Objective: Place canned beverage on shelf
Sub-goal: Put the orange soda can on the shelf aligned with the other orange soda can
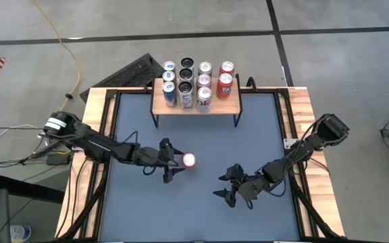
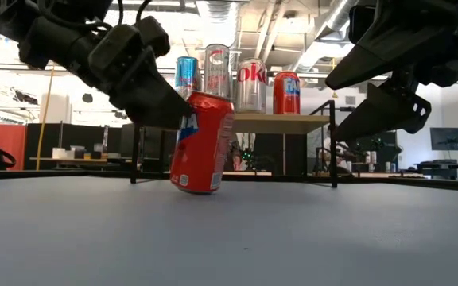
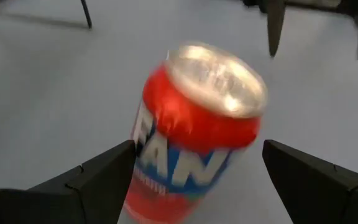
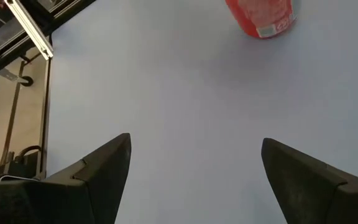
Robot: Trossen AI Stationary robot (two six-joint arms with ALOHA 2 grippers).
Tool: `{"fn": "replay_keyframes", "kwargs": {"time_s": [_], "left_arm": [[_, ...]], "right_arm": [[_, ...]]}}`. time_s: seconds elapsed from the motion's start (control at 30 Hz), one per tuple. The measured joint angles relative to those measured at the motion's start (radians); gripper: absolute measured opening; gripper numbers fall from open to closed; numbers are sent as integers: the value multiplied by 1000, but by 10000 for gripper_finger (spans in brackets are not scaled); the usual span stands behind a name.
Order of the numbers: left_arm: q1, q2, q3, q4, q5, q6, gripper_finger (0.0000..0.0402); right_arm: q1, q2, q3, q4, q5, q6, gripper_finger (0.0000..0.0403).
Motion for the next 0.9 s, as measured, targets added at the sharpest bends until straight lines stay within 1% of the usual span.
{"fn": "replay_keyframes", "kwargs": {"time_s": [0.13, 0.3, 0.37, 0.43, 0.53, 0.57, 0.63, 0.73, 0.8, 0.9], "left_arm": [[-25, 69, 21, 16, -28, -25, 338], [-27, 134, 30, 57, -133, -27, 338], [-21, 150, 31, 75, -130, -10, 338], [-22, 155, 31, 86, -100, 51, 338], [-50, 118, 65, 57, -71, 208, 338], [-61, 97, 94, 27, -71, 269, 338], [-79, 60, 167, -95, -65, 373, 338], [-74, 55, 320, -362, 28, 473, 338], [-49, 91, 433, -491, 92, 546, 338], [6, 170, 549, -590, 105, 665, 338]], "right_arm": [[0, 0, 0, 1, 0, 0, 343], [-4, 0, 0, 4, 0, 0, 343], [-5, 0, 0, 6, 0, 1, 343], [-4, 0, 0, 6, 0, 0, 343], [-3, 0, 0, 1, -2, -5, 343], [-3, 0, 0, -3, -5, -5, 343], [-3, 0, 0, -5, -29, -5, 343], [-1, 0, 0, 0, -88, 0, 343], [9, 0, 0, 0, -107, 2, 343], [24, 0, 0, -2, -103, 17, 343]]}}
